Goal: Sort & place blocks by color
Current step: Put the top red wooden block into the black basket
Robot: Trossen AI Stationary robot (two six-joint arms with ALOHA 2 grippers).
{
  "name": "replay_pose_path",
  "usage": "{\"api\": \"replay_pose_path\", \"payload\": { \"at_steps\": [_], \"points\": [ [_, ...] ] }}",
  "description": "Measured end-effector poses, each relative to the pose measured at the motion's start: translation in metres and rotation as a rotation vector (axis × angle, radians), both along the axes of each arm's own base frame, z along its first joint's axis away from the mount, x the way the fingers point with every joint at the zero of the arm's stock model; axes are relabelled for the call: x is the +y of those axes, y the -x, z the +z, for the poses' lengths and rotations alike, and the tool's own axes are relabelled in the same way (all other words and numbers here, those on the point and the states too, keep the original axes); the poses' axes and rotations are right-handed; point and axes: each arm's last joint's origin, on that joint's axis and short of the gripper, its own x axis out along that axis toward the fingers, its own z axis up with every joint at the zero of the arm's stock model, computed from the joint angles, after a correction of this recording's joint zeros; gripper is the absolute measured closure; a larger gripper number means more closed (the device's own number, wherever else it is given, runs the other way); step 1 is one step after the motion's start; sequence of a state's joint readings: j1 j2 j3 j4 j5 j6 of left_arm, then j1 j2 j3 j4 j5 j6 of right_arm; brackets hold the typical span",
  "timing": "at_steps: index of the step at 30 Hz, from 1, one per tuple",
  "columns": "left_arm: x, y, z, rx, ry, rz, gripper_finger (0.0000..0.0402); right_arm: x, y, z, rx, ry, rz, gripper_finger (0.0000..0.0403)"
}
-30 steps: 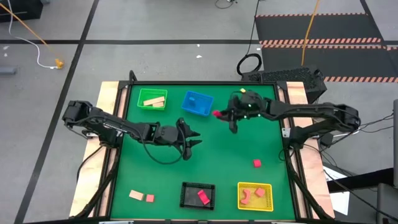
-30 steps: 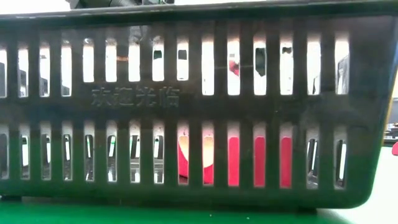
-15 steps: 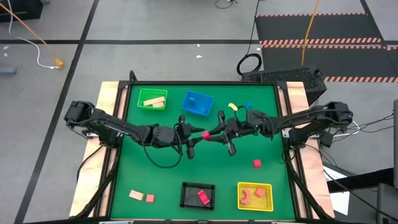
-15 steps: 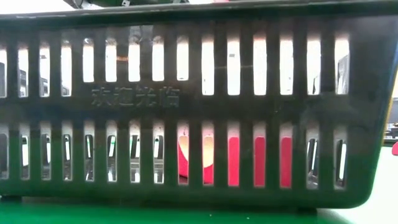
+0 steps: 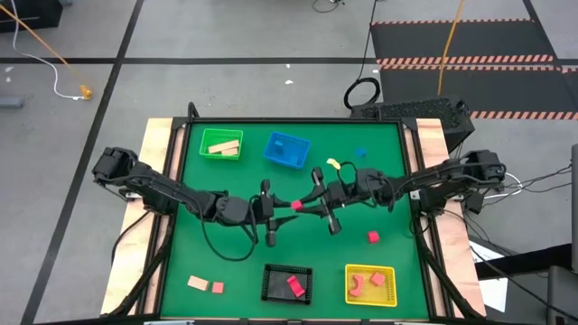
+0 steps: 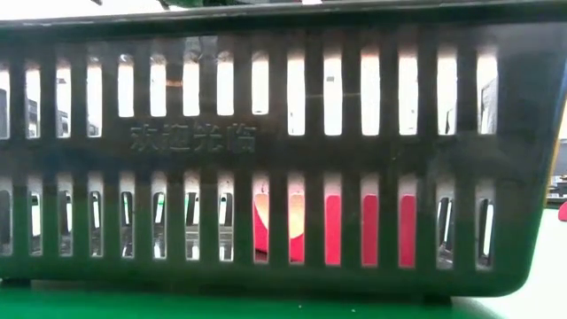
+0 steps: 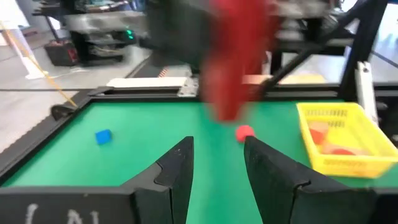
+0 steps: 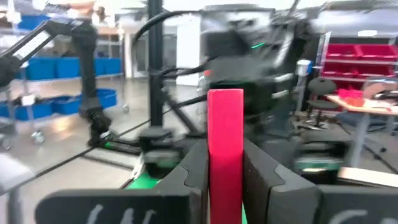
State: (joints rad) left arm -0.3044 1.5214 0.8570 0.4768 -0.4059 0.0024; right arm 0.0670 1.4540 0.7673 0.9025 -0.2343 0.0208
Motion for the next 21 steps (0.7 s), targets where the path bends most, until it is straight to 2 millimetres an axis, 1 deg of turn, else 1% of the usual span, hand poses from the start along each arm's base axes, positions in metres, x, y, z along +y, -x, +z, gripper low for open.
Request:
{"api": "replay_pose_path", "payload": {
  "at_steps": [5,13,17,21],
  "points": [
    [-0.004,0.001,0.0,0.004,0.0,-0.033,0.0256,0.002,0.0,0.001,-0.006,-0.001,0.001,0.0363],
    [-0.001,-0.001,0.007,-0.066,-0.005,-0.027,0.0256,0.012,0.001,0.001,-0.013,0.0,0.034,0.0363],
    [-0.001,-0.001,0.01,-0.1,0.005,-0.023,0.0256,0.015,0.001,0.0,-0.003,0.021,-0.007,0.0363],
    [-0.003,-0.002,0.013,-0.125,0.03,-0.105,0.0256,0.016,0.001,-0.002,0.006,0.031,-0.021,0.0363]
  ]
}}
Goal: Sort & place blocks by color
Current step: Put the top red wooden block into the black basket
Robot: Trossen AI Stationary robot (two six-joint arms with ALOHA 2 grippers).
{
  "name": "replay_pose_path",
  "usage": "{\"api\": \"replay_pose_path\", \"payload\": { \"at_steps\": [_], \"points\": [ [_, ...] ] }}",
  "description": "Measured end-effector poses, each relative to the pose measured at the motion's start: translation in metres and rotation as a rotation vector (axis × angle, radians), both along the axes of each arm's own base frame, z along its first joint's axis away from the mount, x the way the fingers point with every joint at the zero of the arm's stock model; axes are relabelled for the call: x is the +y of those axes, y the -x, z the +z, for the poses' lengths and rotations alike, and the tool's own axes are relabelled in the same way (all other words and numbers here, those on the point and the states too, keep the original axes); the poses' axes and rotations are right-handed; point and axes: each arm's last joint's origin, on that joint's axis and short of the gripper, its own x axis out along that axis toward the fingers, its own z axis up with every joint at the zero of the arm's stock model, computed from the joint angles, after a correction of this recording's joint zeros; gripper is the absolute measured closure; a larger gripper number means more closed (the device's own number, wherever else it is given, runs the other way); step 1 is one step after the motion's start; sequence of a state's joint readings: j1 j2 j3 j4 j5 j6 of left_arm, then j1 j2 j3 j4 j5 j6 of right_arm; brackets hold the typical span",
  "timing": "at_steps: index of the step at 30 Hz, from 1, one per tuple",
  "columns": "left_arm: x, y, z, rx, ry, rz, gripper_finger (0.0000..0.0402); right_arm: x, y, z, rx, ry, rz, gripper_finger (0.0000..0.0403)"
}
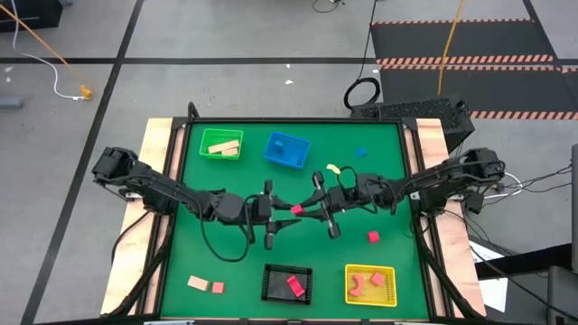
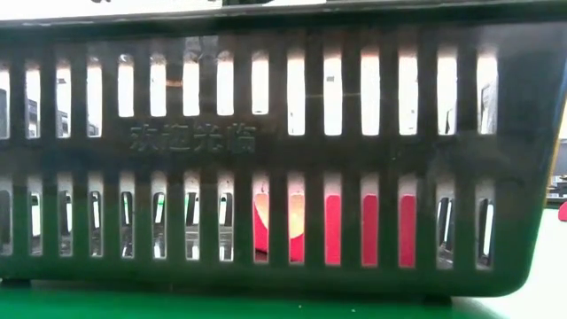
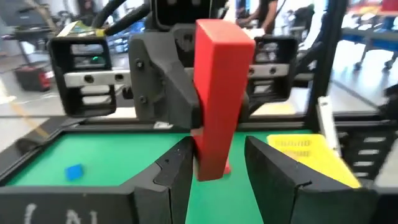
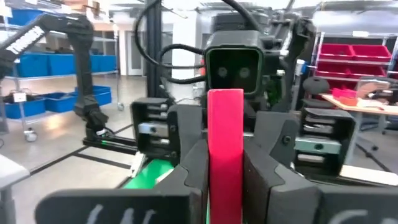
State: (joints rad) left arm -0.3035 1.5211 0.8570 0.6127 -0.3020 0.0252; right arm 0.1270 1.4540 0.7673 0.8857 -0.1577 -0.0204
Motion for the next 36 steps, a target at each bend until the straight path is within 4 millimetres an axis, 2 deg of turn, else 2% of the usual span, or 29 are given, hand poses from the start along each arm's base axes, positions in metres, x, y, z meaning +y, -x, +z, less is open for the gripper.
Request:
{"api": "replay_pose_path", "payload": {
  "at_steps": [14,25,28,32,36],
  "points": [
    [0.007,-0.002,0.004,-0.043,0.066,0.01,0.0256,0.006,0.001,0.002,-0.035,0.002,0.014,0.0363],
    [0.013,-0.004,0.005,-0.048,0.06,0.023,0.0257,0.01,0.001,0.005,-0.063,-0.004,-0.055,0.0363],
    [0.013,-0.004,0.005,-0.047,0.048,0.028,0.0278,0.01,0.001,0.005,-0.062,-0.004,-0.052,0.0363],
    [0.014,-0.004,0.005,-0.046,0.032,0.037,0.0342,0.009,0.001,0.005,-0.063,-0.012,-0.064,0.0363],
    [0.015,-0.004,0.005,-0.045,0.033,0.038,0.0344,0.009,0.001,0.004,-0.055,-0.016,-0.085,0.0356]
  ]
}}
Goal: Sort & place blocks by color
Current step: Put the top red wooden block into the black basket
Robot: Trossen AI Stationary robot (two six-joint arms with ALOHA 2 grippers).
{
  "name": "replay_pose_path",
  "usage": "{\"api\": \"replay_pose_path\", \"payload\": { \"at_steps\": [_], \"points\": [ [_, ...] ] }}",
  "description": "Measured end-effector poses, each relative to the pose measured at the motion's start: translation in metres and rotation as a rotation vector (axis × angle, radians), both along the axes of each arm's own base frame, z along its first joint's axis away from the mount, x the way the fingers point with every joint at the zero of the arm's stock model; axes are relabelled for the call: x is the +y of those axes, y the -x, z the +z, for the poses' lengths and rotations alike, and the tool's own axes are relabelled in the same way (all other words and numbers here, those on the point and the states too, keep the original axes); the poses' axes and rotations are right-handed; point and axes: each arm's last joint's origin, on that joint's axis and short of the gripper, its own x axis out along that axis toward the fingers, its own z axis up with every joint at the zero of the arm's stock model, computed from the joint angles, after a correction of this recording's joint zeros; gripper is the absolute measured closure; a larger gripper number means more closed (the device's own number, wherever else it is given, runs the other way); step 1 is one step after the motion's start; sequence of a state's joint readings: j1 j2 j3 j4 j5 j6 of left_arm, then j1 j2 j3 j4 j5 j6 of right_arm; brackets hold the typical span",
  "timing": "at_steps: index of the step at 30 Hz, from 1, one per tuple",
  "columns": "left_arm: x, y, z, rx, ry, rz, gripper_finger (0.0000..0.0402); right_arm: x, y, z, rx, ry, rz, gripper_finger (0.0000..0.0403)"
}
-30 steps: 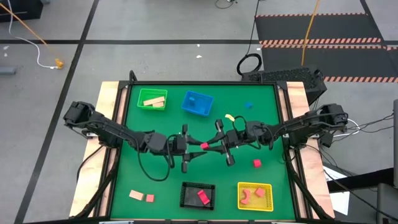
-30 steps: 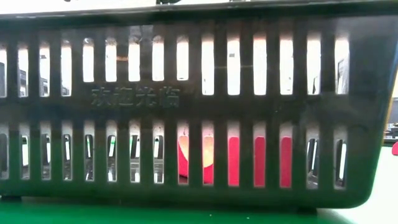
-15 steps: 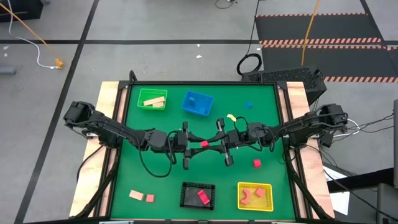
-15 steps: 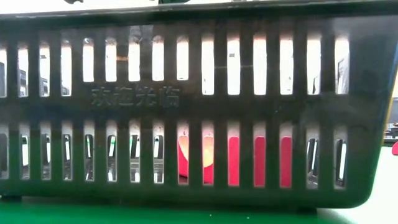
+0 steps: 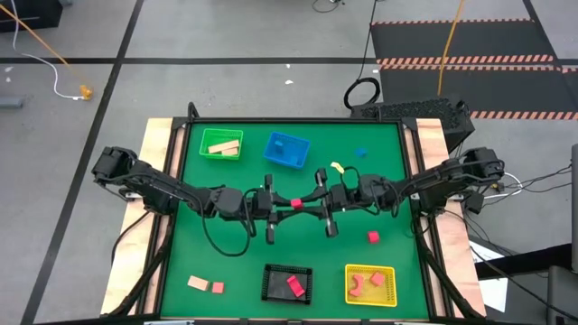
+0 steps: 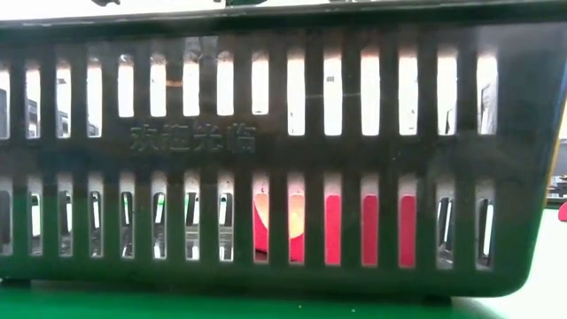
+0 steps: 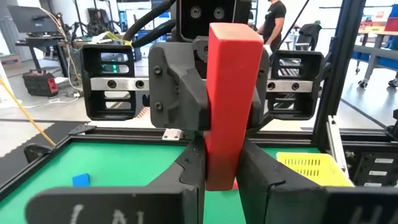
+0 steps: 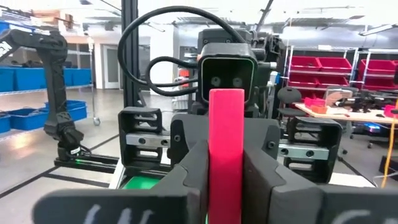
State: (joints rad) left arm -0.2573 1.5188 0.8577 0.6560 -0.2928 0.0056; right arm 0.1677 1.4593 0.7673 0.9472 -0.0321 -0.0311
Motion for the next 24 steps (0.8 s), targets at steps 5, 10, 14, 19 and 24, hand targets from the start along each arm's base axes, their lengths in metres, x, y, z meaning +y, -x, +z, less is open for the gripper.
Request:
{"api": "replay_pose_path", "payload": {
  "at_steps": [5,10,14,19,24],
  "points": [
    [-0.004,0.001,-0.001,0.012,0.021,-0.017,0.0344,-0.001,-0.001,-0.004,0.054,-0.024,0.001,0.0298],
    [-0.008,0.002,-0.005,0.048,0.056,-0.028,0.0344,-0.002,0.008,-0.002,0.166,-0.003,-0.006,0.0219],
    [-0.013,0.004,-0.011,0.104,0.104,-0.04,0.0344,-0.008,0.029,0.005,0.311,0.052,-0.07,0.0167],
    [-0.024,0.008,-0.02,0.215,0.253,-0.138,0.0344,-0.013,0.059,0.013,0.47,-0.089,-0.097,0.014],
    [-0.038,0.016,-0.033,0.415,0.502,-0.266,0.0344,-0.015,0.073,0.011,0.596,-0.284,-0.124,0.0145]
  ]
}}
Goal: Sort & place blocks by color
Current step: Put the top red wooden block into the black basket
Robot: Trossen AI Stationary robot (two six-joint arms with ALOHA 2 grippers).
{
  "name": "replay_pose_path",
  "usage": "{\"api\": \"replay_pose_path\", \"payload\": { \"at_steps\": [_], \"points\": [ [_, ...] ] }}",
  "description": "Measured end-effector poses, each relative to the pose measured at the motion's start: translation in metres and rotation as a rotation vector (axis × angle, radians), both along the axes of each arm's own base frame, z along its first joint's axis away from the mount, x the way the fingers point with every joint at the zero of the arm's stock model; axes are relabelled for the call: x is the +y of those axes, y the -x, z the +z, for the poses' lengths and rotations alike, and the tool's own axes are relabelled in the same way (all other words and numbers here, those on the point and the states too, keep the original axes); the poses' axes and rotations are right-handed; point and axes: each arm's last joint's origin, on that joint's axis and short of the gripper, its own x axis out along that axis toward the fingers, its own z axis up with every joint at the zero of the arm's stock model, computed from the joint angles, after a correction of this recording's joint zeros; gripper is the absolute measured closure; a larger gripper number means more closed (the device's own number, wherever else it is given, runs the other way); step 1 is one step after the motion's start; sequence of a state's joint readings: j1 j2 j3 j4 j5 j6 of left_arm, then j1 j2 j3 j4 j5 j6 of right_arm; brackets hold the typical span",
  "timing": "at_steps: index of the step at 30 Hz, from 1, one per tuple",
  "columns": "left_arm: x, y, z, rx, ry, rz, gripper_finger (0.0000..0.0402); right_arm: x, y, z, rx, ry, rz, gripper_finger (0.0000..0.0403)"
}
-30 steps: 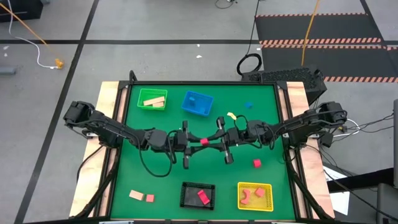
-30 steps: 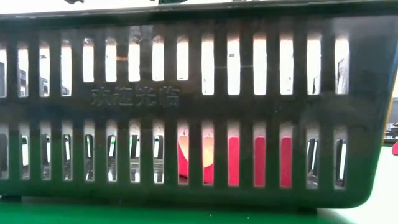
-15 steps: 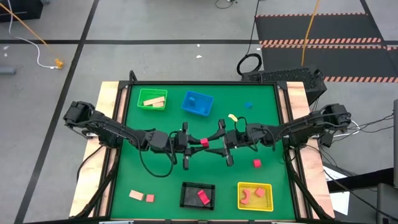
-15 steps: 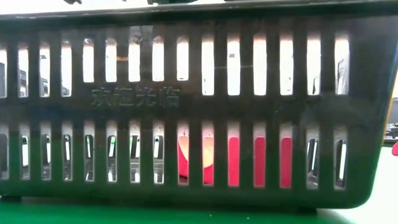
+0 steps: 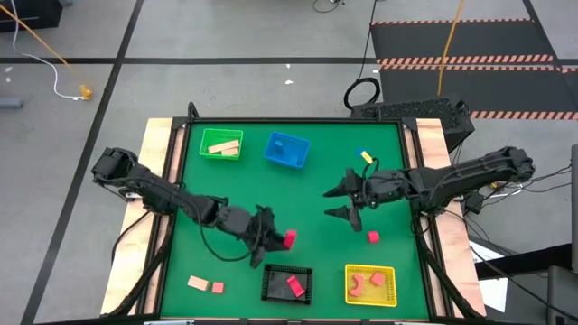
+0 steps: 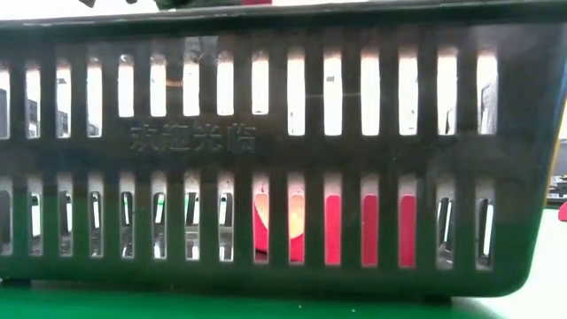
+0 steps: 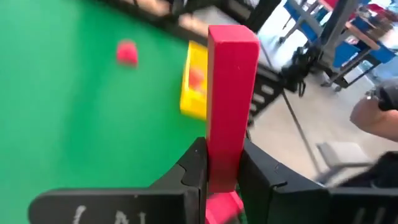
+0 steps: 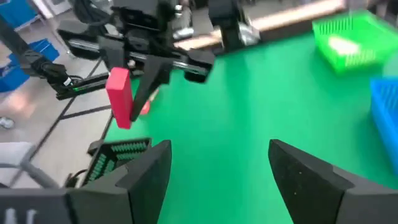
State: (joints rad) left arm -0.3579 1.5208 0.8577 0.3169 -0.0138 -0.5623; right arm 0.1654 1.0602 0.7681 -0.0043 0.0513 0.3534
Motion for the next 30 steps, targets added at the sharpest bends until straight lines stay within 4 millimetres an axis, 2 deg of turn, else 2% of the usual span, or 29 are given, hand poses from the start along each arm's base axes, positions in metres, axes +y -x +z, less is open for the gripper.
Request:
{"api": "replay_pose_path", "payload": {
  "at_steps": [4,8,12,17,23,30],
  "points": [
    [-0.017,0.006,-0.011,0.121,0.109,-0.019,0.0344,0.0,0.002,-0.009,0.072,-0.088,-0.042,0.0153],
    [-0.04,0.008,-0.024,0.187,0.206,-0.083,0.0344,-0.001,0.006,-0.029,0.135,-0.152,-0.084,0.0156],
    [-0.053,0.009,-0.039,0.26,0.262,-0.1,0.0344,-0.004,0.012,-0.049,0.183,-0.18,-0.188,0.0156],
    [-0.064,0.007,-0.054,0.309,0.316,-0.123,0.0343,-0.008,0.022,-0.073,0.239,-0.203,-0.308,0.0156],
    [-0.071,0.004,-0.067,0.343,0.367,-0.151,0.0333,-0.01,0.032,-0.097,0.297,-0.269,-0.37,0.0156],
    [-0.072,0.003,-0.063,0.282,0.356,-0.178,0.033,-0.011,0.039,-0.109,0.336,-0.265,-0.383,0.0156]
  ]
}}
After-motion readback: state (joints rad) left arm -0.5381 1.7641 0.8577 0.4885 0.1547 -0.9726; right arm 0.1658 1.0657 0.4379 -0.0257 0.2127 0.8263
